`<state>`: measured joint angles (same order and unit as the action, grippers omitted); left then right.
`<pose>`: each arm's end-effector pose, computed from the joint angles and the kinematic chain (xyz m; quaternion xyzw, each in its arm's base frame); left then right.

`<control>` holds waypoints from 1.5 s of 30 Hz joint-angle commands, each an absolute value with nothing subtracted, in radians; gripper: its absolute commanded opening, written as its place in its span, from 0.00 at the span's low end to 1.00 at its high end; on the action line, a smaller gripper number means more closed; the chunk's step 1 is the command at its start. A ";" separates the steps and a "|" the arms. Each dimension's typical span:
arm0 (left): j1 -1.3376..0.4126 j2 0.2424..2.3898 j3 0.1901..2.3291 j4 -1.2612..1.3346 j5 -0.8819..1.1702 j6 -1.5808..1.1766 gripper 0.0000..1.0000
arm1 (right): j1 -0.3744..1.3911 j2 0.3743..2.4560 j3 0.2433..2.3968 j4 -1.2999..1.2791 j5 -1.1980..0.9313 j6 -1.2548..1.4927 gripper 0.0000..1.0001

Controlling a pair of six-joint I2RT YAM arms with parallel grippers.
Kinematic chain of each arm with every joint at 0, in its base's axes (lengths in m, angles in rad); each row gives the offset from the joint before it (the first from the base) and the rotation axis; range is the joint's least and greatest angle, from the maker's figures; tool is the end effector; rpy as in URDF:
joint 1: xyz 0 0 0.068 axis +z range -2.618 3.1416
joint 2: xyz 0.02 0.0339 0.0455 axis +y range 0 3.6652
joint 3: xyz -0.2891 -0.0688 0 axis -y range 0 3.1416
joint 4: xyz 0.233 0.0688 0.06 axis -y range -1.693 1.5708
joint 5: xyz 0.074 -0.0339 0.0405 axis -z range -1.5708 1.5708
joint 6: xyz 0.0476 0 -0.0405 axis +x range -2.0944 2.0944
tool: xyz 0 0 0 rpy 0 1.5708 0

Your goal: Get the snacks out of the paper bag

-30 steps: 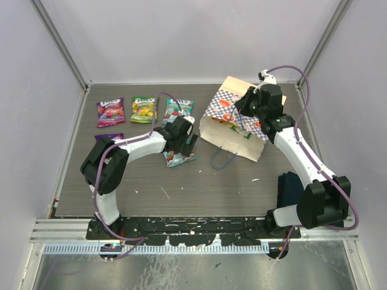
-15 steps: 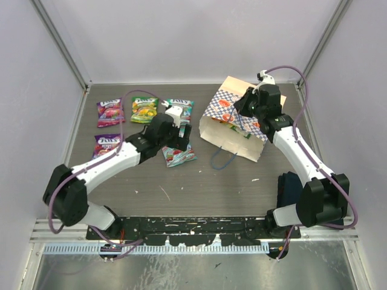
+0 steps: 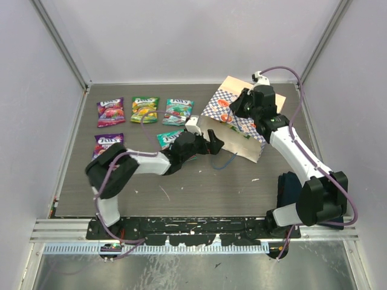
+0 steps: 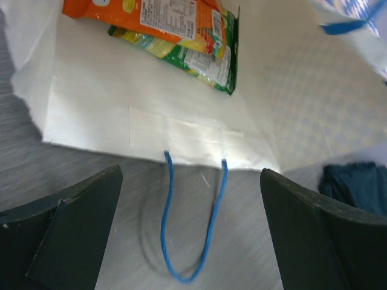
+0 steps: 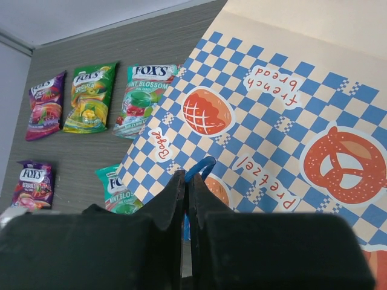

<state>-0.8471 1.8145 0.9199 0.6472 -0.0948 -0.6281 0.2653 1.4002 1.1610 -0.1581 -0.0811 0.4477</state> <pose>0.2683 -0.2968 0.2202 0.0572 0.7865 -0.3851 0.4794 0.3112 0.0885 0.3545 0.0534 0.8306 0.2247 0.5066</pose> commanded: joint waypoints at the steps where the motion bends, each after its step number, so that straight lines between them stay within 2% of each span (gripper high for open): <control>1: -0.876 1.965 1.001 1.063 -0.214 -0.711 0.98 | 0.270 1.336 1.193 -0.132 -0.035 0.432 0.01; 5: -0.913 2.127 1.061 1.305 -0.304 -0.632 0.97 | 0.270 1.320 1.194 -0.148 -0.017 0.419 0.01; 10: -0.936 2.211 1.134 1.331 -0.453 -0.618 0.99 | 0.263 1.306 1.192 -0.153 -0.012 0.413 0.01; 15: -0.944 2.240 1.226 1.189 -0.587 -0.630 1.00 | 0.260 1.293 1.189 -0.152 -0.015 0.421 0.01; 21: -0.970 2.260 1.412 0.788 -0.710 -0.583 0.98 | 0.258 1.266 1.176 -0.151 -0.026 0.437 0.01; 27: -0.963 2.270 1.426 0.664 -0.742 -0.796 0.98 | 0.258 1.252 1.164 -0.137 -0.045 0.452 0.01; 31: -0.921 2.304 1.438 0.655 -0.658 -0.996 0.98 | 0.259 1.253 1.160 -0.134 -0.056 0.453 0.01; 34: -0.868 2.349 1.500 0.517 -0.550 -1.222 0.98 | 0.258 1.253 1.156 -0.129 -0.063 0.457 0.01; 37: -0.840 2.391 1.502 0.548 -0.507 -1.355 0.98 | 0.259 1.255 1.154 -0.124 -0.072 0.462 0.01; 45: -0.813 2.422 1.576 0.461 -0.562 -1.481 0.98 | 0.258 1.261 1.141 -0.099 -0.118 0.497 0.01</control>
